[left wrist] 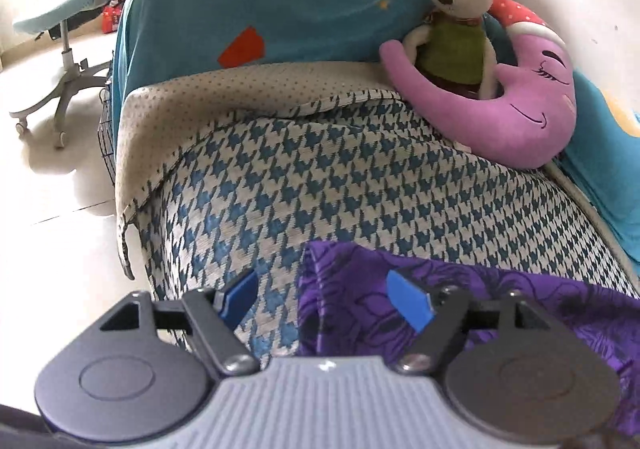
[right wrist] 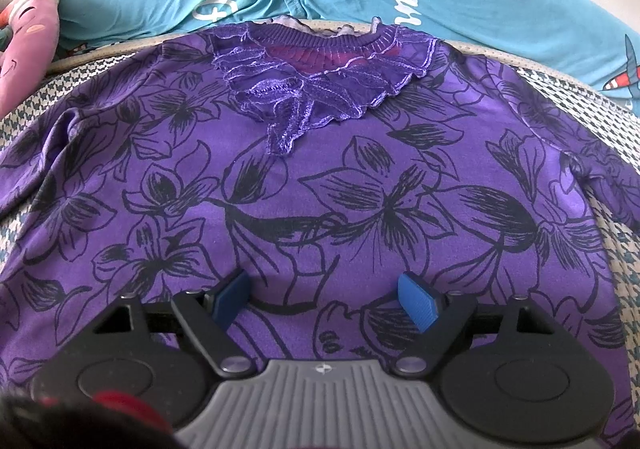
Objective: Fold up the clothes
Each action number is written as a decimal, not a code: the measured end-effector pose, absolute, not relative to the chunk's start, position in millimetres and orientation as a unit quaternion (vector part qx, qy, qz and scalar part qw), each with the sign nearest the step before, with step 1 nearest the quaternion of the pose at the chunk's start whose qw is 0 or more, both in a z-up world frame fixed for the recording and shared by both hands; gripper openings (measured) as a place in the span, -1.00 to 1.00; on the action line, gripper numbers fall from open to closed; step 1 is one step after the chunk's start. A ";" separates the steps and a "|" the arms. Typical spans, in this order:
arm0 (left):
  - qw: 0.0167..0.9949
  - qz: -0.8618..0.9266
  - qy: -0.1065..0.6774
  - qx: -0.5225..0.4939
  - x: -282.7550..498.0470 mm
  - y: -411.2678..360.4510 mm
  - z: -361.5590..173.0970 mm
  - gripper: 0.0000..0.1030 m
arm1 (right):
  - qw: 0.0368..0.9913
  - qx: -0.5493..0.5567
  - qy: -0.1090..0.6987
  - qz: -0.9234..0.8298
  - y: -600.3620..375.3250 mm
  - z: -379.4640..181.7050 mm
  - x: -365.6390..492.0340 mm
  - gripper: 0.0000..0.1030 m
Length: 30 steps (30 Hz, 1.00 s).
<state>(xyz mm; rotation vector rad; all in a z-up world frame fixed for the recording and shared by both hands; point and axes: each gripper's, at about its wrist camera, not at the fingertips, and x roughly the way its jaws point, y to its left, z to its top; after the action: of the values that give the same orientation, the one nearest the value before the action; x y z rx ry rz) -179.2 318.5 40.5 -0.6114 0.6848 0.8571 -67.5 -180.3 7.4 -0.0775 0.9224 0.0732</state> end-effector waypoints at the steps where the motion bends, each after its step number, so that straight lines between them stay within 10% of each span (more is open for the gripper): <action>1: 0.809 0.399 0.321 -0.288 -180.2 320.4 39.2 0.47 | 0.894 -0.038 0.445 0.035 -179.9 7.3 -67.4 0.59; 11: 0.812 0.380 0.332 -0.293 -178.5 322.1 28.4 0.51 | 0.894 -0.038 0.445 0.033 -180.0 7.0 -66.6 0.59; 22: 0.838 0.369 0.351 -0.198 -161.6 297.5 29.1 -0.69 | 0.894 -0.038 0.445 0.033 -179.7 6.9 -66.5 0.60; 30: 0.815 0.427 0.357 -0.158 -157.6 304.8 32.5 -0.68 | 0.895 -0.037 0.444 0.033 -179.6 6.4 -66.5 0.60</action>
<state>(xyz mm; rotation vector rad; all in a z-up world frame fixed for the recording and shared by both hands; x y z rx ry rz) -157.6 304.8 32.5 -0.3359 0.7613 0.9118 -66.5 -179.6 6.4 -0.0771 0.9212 0.0674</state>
